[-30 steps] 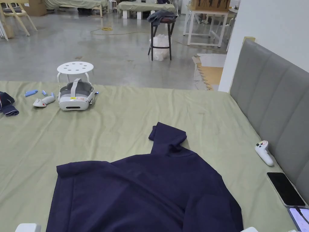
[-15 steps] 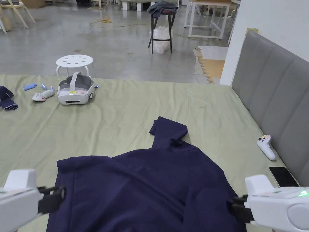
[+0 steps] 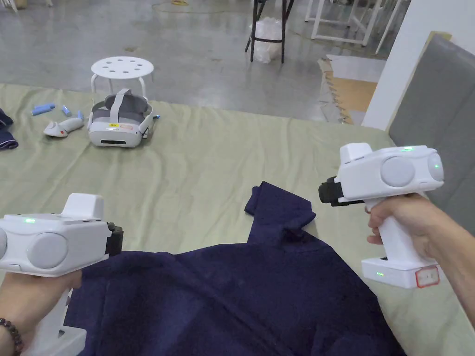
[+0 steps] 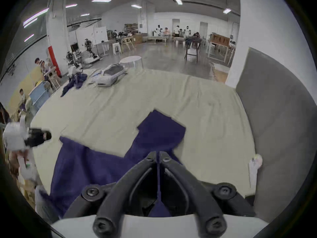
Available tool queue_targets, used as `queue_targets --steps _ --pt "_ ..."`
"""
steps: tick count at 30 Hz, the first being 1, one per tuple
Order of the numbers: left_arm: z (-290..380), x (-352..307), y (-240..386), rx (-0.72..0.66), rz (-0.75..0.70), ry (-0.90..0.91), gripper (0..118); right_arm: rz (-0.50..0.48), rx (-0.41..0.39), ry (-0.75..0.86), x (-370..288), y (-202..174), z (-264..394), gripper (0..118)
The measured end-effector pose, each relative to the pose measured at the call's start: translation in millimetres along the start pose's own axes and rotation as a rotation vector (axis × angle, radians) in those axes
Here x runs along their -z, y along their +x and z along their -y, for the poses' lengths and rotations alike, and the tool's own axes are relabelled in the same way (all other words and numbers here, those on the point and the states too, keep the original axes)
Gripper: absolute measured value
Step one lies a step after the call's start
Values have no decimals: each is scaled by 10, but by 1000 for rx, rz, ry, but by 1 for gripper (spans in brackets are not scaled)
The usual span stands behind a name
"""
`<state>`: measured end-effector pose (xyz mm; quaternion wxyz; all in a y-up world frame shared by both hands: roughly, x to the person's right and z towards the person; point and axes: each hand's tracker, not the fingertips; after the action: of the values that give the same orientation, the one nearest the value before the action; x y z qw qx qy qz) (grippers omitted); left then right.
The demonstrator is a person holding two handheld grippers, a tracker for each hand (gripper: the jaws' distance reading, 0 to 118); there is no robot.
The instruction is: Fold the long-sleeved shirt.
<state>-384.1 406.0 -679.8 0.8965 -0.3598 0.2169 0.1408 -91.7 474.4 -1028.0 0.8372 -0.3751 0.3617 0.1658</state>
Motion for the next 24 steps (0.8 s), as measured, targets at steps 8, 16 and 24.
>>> queue_targets --steps 8,16,24 --pt "-36 686 -333 -32 -45 -64 3 44 -7 -237 1876 -123 -580 65" --pt "-3 631 -451 -69 -39 -52 3 57 79 -294 2536 -261 -366 45" --pt "10 239 -340 -78 -32 -3 3 -2 102 -88 1397 -95 -387 8"
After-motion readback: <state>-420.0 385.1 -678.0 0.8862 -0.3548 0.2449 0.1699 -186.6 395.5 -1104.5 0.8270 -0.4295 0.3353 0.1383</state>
